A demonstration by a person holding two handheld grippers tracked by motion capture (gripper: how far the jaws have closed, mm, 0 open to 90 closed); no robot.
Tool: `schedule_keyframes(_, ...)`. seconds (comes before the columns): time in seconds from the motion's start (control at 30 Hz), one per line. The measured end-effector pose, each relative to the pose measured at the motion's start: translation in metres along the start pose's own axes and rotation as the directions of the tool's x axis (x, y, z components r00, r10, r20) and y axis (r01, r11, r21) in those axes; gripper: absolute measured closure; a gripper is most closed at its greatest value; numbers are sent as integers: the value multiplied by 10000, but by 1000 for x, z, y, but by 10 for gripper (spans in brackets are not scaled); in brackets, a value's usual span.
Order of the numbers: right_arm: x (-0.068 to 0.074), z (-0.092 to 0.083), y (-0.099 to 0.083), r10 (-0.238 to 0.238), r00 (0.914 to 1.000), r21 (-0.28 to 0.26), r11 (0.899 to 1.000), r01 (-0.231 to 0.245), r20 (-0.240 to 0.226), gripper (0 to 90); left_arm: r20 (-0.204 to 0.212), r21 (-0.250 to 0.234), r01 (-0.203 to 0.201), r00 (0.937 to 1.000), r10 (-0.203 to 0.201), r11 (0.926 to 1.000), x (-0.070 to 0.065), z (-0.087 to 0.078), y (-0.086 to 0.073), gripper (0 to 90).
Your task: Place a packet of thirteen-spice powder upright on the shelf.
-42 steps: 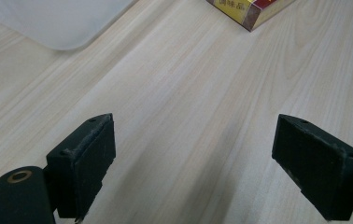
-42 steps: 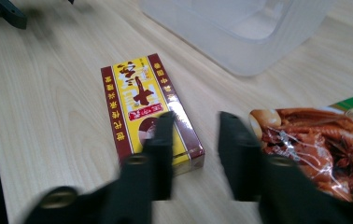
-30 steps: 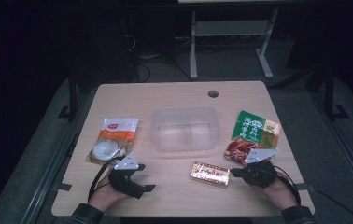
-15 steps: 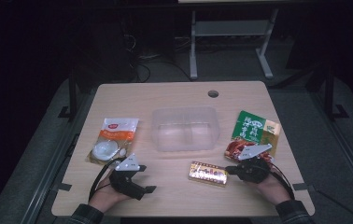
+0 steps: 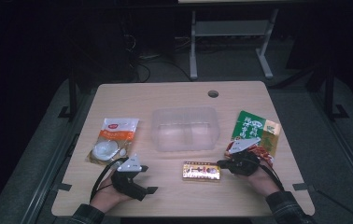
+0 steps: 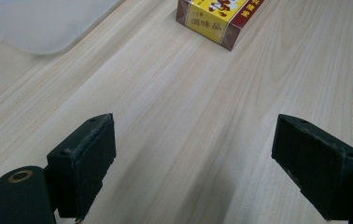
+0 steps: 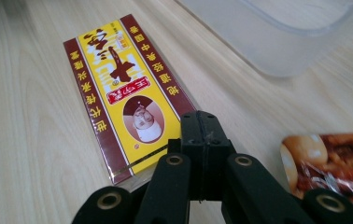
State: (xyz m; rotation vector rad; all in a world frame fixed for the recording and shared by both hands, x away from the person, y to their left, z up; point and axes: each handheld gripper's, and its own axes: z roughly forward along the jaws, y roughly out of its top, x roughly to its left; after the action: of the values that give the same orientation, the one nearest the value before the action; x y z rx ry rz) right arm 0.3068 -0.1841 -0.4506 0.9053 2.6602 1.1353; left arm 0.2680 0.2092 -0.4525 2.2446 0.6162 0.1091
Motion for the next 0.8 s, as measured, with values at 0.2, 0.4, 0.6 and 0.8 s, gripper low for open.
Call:
schedule_keyframes(0.2, 0, 11, 12, -28, 9999, -22, 10000, 28, -149, 900, 65, -107, -131, 9999, 131, 9999, -2, 1, 2, 133)
schedule_keyframes(0.4, 0, 20, 20, -176, 9997, -40, 9998, 176, -188, 900, 134, -104, -179, 9997, 181, 9998, -3, 3, 3, 132)
schedule_keyframes(0.6, 1, 31, 28, -367, 9985, -144, 9992, 361, -409, 900, 250, -138, -245, 9994, 249, 9996, -2, 8, 5, 132)
schedule_keyframes(0.8, 7, 38, 36, -672, 9970, 15, 9977, 673, -371, 900, 349, -194, -185, 9992, 192, 9996, 1, 11, 7, 133)
